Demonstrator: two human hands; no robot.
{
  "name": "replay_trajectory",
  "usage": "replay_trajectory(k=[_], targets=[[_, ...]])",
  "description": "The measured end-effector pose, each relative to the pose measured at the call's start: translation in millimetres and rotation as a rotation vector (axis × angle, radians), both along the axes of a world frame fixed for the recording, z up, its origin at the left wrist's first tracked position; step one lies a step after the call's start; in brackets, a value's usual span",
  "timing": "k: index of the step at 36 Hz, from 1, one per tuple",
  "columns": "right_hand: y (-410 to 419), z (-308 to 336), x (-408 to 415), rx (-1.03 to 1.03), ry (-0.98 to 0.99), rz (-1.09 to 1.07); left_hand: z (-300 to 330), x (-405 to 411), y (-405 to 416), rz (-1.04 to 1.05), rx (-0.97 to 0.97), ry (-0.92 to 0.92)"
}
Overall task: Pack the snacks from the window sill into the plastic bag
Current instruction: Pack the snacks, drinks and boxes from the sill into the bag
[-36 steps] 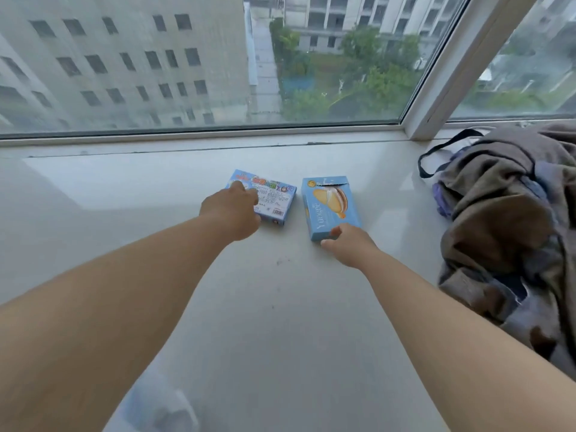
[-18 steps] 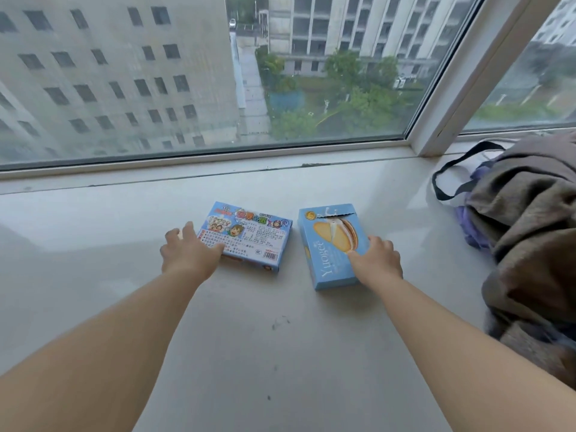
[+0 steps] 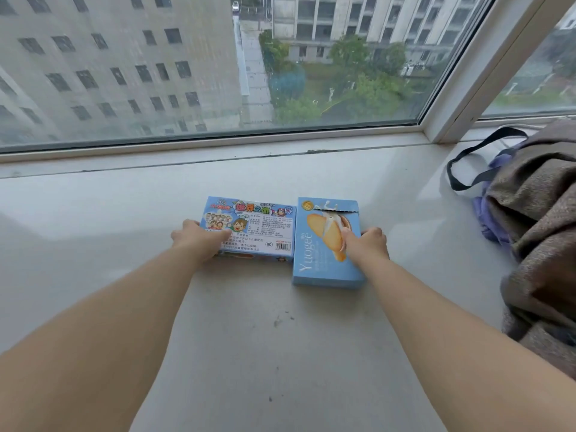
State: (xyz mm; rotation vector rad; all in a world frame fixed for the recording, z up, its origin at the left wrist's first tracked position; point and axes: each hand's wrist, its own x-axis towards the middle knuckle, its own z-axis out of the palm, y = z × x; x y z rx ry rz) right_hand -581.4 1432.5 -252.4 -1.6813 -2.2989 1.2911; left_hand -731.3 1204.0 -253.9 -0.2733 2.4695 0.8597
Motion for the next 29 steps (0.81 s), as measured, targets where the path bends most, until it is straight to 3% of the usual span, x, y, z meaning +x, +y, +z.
replay_trajectory(k=[5,12,20,29], targets=[[-4.5,2.5,6.4,-0.226,0.07,-0.067,-4.9,-4.2,-15.1,0.16,0.216,-0.068],[-28.7,24.3,33.7,-0.347,0.125,-0.024,31.8,25.7,-28.7,0.098,0.329,-0.158],[-98.5,94.8,61.0,-0.34,0.298,0.084,105.8,103.1,-46.6,-0.058,0.213,0.122],[-183.6,209.5,133.0,-0.152,0.493,0.29,209.0,182.9,-137.1,0.027,0.428,0.32]])
